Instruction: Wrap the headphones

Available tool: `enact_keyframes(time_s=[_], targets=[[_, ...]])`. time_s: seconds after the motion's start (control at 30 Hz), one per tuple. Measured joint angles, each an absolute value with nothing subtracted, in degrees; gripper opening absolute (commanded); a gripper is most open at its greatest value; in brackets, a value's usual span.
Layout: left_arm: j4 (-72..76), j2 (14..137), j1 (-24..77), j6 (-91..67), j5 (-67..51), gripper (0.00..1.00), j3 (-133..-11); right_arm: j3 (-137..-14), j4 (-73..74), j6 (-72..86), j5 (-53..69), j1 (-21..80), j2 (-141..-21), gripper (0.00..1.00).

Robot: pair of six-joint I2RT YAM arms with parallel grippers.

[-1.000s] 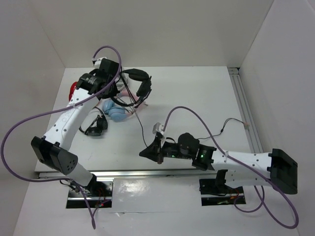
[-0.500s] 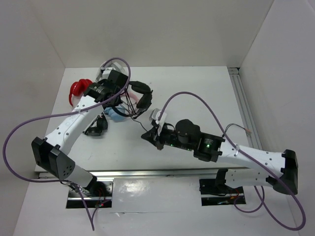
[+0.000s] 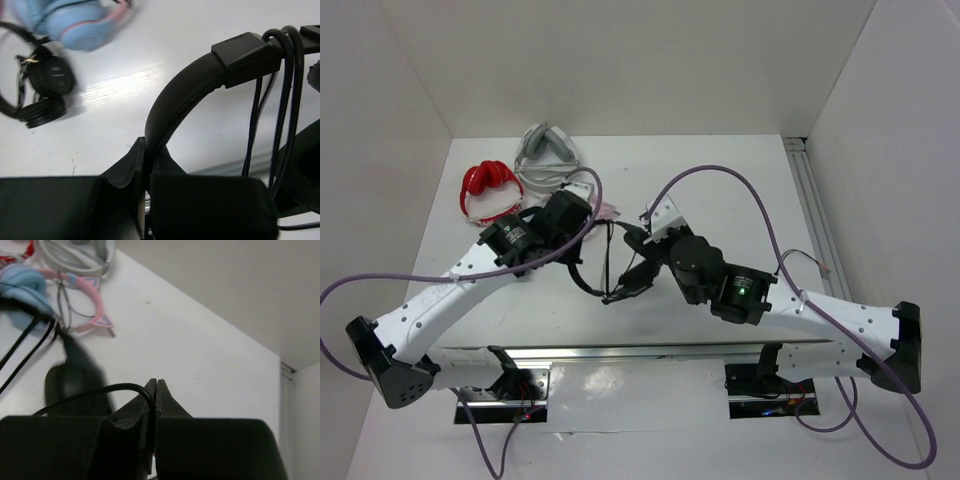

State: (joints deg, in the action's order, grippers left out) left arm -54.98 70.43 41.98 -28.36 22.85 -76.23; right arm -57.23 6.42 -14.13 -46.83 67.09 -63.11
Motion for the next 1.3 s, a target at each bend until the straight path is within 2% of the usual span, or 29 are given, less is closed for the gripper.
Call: enact_keyframes(time_s=[0.1,0.23,0.43,0.53,0.7,0.87,1.0,1.3], targets=[[-55.8,71.6,48.1,-27.2,20.6,0.0,-76.2,-56.8,2.3,-18.0,-49.9,66.6,-62.8,0.0],[-53.7,71.9,56.3,-27.4,17.4,0.0,-76.3,-56.6,2.2,-18.9,-44.8,62.5,-61.9,0.02],[-50.7,65.5,58.4,-27.4,16.8,0.0,-77.1,-56.7,5.7,-15.8,-28.1,51.3,-62.4,0.08],[-54.2,63.1,58.4,-26.8,17.0,0.0,-79.4,-57.3,5.6,-14.7,-18.0,49.0,-63.4,0.19],[-61.5,61.2,60.1,-24.0,13.9,0.0,-81.3,-57.5,3.5,-11.1,-0.8,41.0,-64.5,0.25],[-64.7,61.2,60.2,-24.2,13.2,0.0,-85.1,-52.6,-10.8,-2.2,18.0,37.9,-68.3,0.25],[-65.4,62.2,60.2,-26.0,14.7,0.0,-93.3,-46.4,-23.6,5.7,27.2,38.0,-76.1,0.25],[-69.8,71.7,60.3,-30.2,22.5,0.0,-116.4,-38.1,-44.2,18.5,34.5,37.5,-91.4,0.27]])
